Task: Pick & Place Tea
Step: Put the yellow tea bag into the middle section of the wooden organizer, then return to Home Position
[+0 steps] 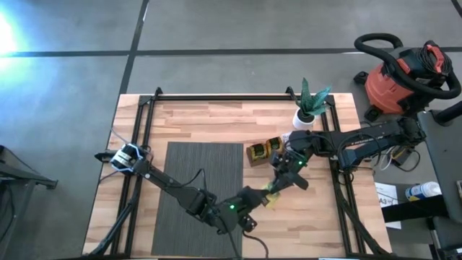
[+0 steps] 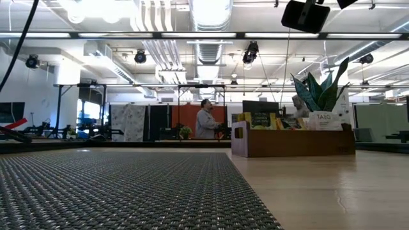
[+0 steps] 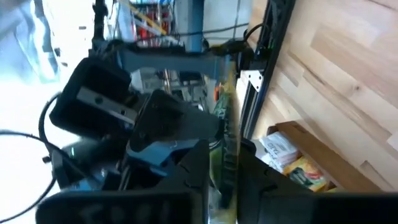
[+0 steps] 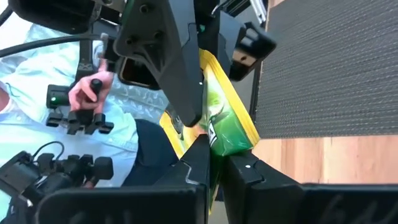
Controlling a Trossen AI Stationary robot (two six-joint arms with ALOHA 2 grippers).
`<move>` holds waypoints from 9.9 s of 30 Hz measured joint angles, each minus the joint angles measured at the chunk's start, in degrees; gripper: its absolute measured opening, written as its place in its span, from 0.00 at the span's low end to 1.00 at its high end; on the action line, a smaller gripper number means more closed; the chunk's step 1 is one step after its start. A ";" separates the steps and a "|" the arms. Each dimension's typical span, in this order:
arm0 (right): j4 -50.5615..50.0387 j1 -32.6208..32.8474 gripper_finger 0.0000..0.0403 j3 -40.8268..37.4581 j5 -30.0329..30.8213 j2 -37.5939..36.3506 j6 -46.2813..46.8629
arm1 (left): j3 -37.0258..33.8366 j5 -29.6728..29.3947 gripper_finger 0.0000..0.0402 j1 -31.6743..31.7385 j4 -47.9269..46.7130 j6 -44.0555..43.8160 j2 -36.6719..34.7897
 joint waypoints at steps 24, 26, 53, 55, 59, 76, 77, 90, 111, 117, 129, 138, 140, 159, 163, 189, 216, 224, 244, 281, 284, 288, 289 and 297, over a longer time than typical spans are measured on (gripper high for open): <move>-0.24 0.15 0.03 0.02 44.63 -8.11 -3.35 | 0.00 -36.78 0.18 -3.49 -0.42 -76.77 -0.20; -0.49 0.96 0.03 0.02 52.89 -9.63 -3.31 | 0.00 -35.31 0.18 -3.08 -0.44 -82.65 -0.39; 39.69 30.10 0.04 -17.32 117.71 -11.56 -3.51 | -0.04 16.49 0.18 16.51 -1.89 -115.10 -7.67; 39.67 29.94 0.05 -17.55 117.54 -10.67 -2.14 | -0.09 18.13 0.18 17.39 -0.90 -115.13 -7.66; 39.80 29.90 0.06 -17.34 117.31 -8.81 -1.76 | -0.08 19.12 0.18 19.47 0.24 -115.60 -7.65; 39.85 29.88 0.04 -16.98 121.40 -8.56 -2.35 | -0.94 19.51 0.18 21.27 -1.99 -117.29 -7.74; 39.83 29.88 0.04 -16.98 121.40 -8.57 -2.36 | -0.94 19.52 0.18 21.28 -1.99 -117.45 -7.74; 39.87 25.57 0.04 -16.96 112.73 -8.27 -1.76 | -0.94 25.59 0.18 23.75 0.54 -119.46 -7.17; 34.14 25.20 0.24 -16.94 107.12 -8.46 -5.34 | -0.98 27.16 0.00 24.06 -0.37 -111.17 -7.08; 25.68 26.27 0.37 -16.94 100.72 -11.95 -8.98 | -0.94 27.14 0.00 24.07 -12.12 -107.00 -8.15; -29.19 22.24 0.44 -9.37 76.29 -20.46 2.02 | -4.50 33.61 0.00 20.69 -19.98 -95.52 -7.72; -37.96 11.91 0.41 3.48 62.74 -14.07 -15.60 | -11.50 32.48 0.00 21.51 -11.11 -97.08 -7.52; -38.97 9.50 0.41 5.76 58.51 -11.71 -20.67 | -12.79 32.48 0.00 21.72 -9.25 -96.63 -7.52; -46.62 -2.42 0.41 21.94 49.59 9.47 -47.69 | -15.66 32.17 0.00 22.93 -7.93 -89.17 -7.60; -46.77 -2.83 0.41 22.25 47.52 10.30 -47.74 | -16.74 29.83 0.00 23.62 -7.88 -89.05 -7.61; -46.27 -3.43 0.05 21.86 47.34 13.74 -48.15 | -16.92 32.90 0.00 24.04 -6.80 -84.66 -7.61; -43.92 -6.75 0.02 17.58 44.91 15.78 -51.08 | -16.92 22.04 0.18 17.94 -23.05 -101.06 -9.26; -38.68 -6.89 0.02 13.42 44.77 15.81 -54.60 | -17.00 17.42 0.18 15.45 -24.32 -104.30 -12.38; -34.21 -12.00 0.02 10.27 40.60 18.45 -57.97 | -16.90 6.92 0.18 11.57 -28.45 -107.77 -18.06; -36.29 -13.29 0.37 11.27 39.00 16.25 -54.84 | -16.90 -3.90 0.18 6.56 -34.73 -106.74 -30.13; -38.60 -13.29 0.38 12.16 39.00 13.88 -54.53 | -16.90 -4.69 0.18 6.58 -34.72 -106.09 -30.34; -41.55 -13.25 0.38 13.30 38.97 9.94 -47.92 | -16.90 -4.83 0.18 6.58 -34.72 -105.84 -31.17; -42.42 -13.25 0.38 13.77 38.98 8.60 -44.70 | -16.90 -4.52 0.18 6.58 -34.69 -105.82 -31.46; -48.02 -13.25 0.38 18.92 38.82 -1.39 -24.76 | -16.92 -8.76 0.18 6.90 -37.69 -101.16 -33.45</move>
